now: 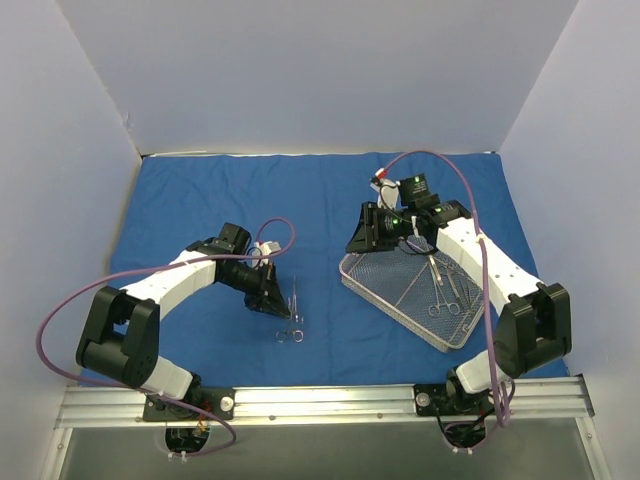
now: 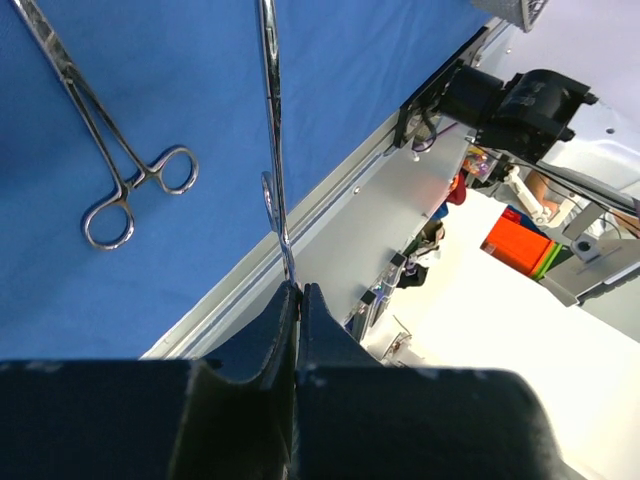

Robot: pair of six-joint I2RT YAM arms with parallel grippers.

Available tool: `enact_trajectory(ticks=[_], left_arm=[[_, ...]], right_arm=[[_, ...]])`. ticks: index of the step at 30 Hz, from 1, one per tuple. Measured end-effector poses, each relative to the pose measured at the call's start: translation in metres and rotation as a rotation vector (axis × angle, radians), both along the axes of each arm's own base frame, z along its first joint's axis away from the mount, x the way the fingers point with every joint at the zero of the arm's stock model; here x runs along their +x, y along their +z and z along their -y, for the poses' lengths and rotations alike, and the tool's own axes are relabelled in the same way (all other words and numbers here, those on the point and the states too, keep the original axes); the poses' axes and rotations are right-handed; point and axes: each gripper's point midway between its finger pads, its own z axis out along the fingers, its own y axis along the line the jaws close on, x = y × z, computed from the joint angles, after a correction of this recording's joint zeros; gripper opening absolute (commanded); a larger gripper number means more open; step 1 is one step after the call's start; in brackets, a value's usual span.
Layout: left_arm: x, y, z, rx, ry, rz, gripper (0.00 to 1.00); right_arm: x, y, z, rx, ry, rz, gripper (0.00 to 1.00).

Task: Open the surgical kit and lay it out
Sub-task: Place the medical item in the surgical kit.

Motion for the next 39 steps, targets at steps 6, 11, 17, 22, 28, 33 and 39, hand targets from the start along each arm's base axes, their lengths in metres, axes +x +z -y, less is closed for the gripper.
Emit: enact_trajectory(ticks=[6,11,17,22,28,33,39], left_arm=[[0.003,-0.008,0.001,-0.016,0.019,-0.031,0.02],[-0.003,-0.014,-0.001,-0.008,0.030,-0.068,0.02],[-0.004,-0.021,-0.005,0.006,0.047,-0.103,0.02],[-0.008,-0.031,-0.011,0.026,0.068,-0.154,0.02],[-0.010,-0.039,-0.014,0.040,0.076,-0.194,0.02],[-0.011,-0.039,-0.013,0.035,0.074,-0.202,0.02],[-0.012,-0.039,-0.012,0.024,0.071,-0.218,0.05]], right_arm=[[-0.007,-0.011,0.003,-0.013,0.000,-0.034,0.38],[-0.008,-0.013,0.003,-0.014,-0.001,-0.039,0.37],[-0.009,-0.014,0.003,-0.015,-0.001,-0.042,0.37],[-0.009,-0.014,0.003,-0.015,0.000,-0.042,0.38],[-0.009,-0.015,0.003,-0.015,0.000,-0.044,0.37],[-0.010,-0.016,0.003,-0.016,0.000,-0.047,0.37],[-0.012,-0.020,0.004,-0.017,0.002,-0.056,0.37]])
